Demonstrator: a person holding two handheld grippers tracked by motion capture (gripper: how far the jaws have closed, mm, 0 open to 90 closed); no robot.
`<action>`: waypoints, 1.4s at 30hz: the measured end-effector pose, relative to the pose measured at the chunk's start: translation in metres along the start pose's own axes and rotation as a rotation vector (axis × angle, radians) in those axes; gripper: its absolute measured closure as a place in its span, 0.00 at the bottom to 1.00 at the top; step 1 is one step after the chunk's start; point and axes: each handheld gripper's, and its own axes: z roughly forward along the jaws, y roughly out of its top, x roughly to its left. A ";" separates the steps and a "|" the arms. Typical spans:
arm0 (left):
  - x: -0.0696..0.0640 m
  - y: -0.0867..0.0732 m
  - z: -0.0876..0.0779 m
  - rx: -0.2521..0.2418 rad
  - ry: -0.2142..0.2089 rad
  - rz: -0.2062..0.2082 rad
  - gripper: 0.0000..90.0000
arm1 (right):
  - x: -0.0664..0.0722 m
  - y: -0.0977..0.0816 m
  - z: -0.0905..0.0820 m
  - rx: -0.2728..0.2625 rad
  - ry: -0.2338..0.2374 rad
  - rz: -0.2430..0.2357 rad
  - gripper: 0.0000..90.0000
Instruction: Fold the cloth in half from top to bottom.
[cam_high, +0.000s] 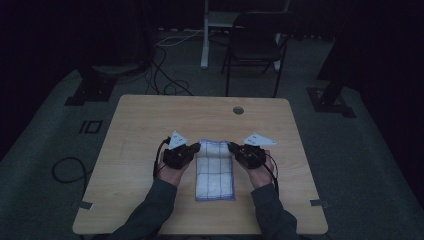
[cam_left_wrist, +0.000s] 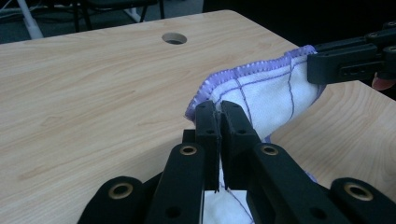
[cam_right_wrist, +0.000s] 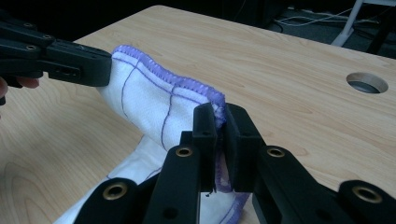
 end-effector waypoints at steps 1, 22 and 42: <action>-0.002 -0.001 -0.002 -0.003 -0.002 -0.001 0.97 | 0.001 0.000 -0.001 0.000 0.002 -0.004 0.94; -0.013 -0.022 -0.013 -0.007 -0.009 -0.020 0.97 | 0.012 -0.013 -0.011 -0.003 0.019 -0.004 0.94; -0.023 -0.042 -0.015 0.008 -0.017 -0.037 0.97 | 0.018 -0.033 -0.016 0.016 0.029 0.011 0.94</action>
